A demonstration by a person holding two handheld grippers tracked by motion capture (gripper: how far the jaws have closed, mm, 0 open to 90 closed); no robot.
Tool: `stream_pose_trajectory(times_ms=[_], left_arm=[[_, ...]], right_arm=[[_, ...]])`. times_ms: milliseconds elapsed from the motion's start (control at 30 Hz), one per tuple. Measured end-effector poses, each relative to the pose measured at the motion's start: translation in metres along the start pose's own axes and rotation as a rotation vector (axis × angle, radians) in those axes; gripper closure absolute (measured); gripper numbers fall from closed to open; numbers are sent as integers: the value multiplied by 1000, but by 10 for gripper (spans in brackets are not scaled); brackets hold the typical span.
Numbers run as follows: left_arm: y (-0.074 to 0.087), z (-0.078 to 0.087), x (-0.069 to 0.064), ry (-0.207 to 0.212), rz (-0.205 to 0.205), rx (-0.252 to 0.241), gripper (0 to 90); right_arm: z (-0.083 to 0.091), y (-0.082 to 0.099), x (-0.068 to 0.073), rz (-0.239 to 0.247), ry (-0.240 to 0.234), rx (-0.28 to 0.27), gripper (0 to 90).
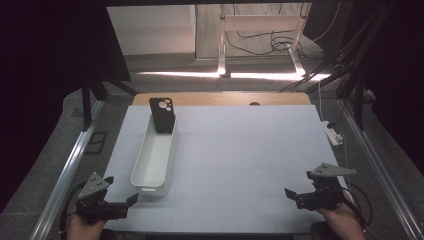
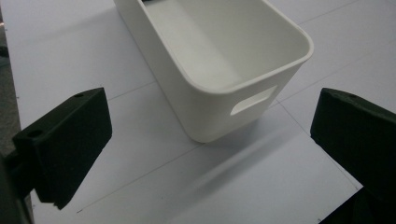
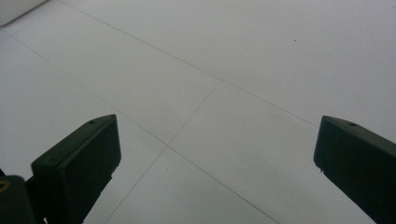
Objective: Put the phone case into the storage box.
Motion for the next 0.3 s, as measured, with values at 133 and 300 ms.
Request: stream_pose_trajectory(times_ms=[133,300], left_arm=[[0,-3,0,-6,-2,26,0],[0,-3,0,-6,-1,28,0]], right_arm=[[0,0,0,1,0,4,7],[-1,0,0,4,-3,7,6]])
Point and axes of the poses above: each handheld gripper's, and its own axes: z roughly backward along the jaws, y roughly out of its underside, x roughly to its left, the point moved 2 cm from there along -z, roughly forward along the jaws, and after that the axes turned 11 degrees about -x, right-handed, at the moved point
